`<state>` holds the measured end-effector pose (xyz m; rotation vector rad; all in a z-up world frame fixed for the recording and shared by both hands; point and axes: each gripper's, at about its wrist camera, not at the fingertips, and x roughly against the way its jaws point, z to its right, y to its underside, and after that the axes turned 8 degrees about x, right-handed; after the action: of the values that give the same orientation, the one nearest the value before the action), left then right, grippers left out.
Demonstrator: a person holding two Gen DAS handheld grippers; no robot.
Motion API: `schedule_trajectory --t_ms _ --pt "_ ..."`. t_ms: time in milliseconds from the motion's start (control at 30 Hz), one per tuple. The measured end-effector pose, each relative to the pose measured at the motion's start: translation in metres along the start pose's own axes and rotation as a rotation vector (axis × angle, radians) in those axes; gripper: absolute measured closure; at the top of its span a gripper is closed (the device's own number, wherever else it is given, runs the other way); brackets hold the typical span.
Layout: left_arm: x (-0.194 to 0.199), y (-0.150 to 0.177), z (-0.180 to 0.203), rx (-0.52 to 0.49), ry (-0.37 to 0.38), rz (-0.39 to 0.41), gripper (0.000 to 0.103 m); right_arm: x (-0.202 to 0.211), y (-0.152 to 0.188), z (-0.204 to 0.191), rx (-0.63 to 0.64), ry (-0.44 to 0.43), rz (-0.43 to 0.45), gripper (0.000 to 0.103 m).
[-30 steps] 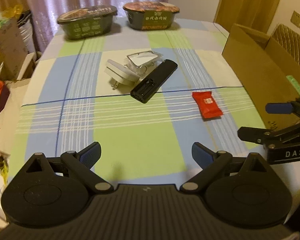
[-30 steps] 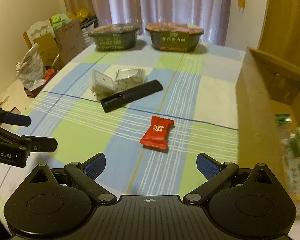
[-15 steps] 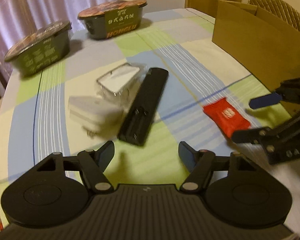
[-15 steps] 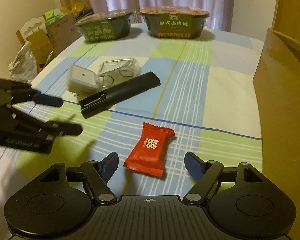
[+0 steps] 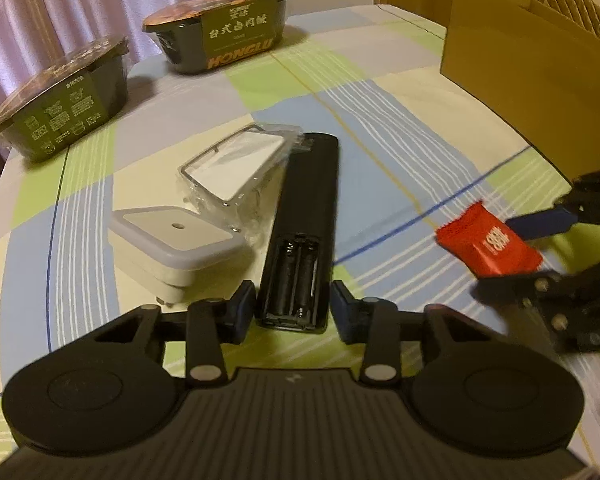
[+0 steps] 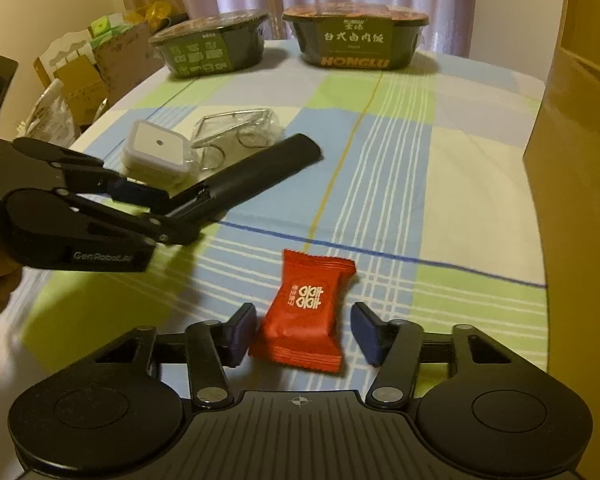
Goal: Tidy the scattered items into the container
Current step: 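Grasp the black remote with the left gripper while the right grasps the red candy packet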
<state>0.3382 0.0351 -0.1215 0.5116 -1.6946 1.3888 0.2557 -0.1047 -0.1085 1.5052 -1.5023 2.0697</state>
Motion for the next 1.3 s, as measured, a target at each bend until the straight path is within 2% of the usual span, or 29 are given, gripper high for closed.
schedule_trajectory --t_ms 167,467,633,667,700,767,1100,1167,1200,1300 --pt "0.020 0.018 0.015 0.027 -0.002 -0.050 0.070 0.009 0.007 -0.001 0.012 -0.001 -0.020 0.071" --pt "0.092 0.100 0.057 0.093 0.030 -0.153 0.070 0.063 0.057 -0.025 -0.009 -0.018 -0.089 0.070" --pt "0.119 0.121 0.069 0.111 0.010 -0.159 0.066 0.082 0.078 -0.040 0.017 0.002 -0.096 0.070" --pt "0.121 0.121 0.069 0.120 0.003 -0.154 0.061 0.083 0.081 -0.041 0.018 0.008 -0.097 0.068" --pt "0.123 0.121 0.068 0.127 -0.004 -0.150 0.060 0.084 0.084 -0.042 0.015 0.013 -0.100 0.049" --pt "0.125 0.119 0.067 0.136 -0.013 -0.138 0.056 0.084 0.086 -0.041 0.004 0.018 -0.096 0.030" --pt "0.101 0.097 0.069 0.126 -0.019 -0.107 0.053 0.077 0.088 -0.039 -0.016 0.029 -0.091 0.030" --pt "0.094 0.092 0.068 0.118 -0.015 -0.110 0.053 0.076 0.088 -0.039 -0.011 0.036 -0.090 0.034" --pt "0.091 0.090 0.068 0.113 -0.014 -0.110 0.053 0.076 0.087 -0.039 -0.001 0.045 -0.087 0.045" --pt "0.080 0.084 0.069 0.095 -0.010 -0.117 0.053 0.075 0.085 -0.038 0.005 0.050 -0.086 0.062"
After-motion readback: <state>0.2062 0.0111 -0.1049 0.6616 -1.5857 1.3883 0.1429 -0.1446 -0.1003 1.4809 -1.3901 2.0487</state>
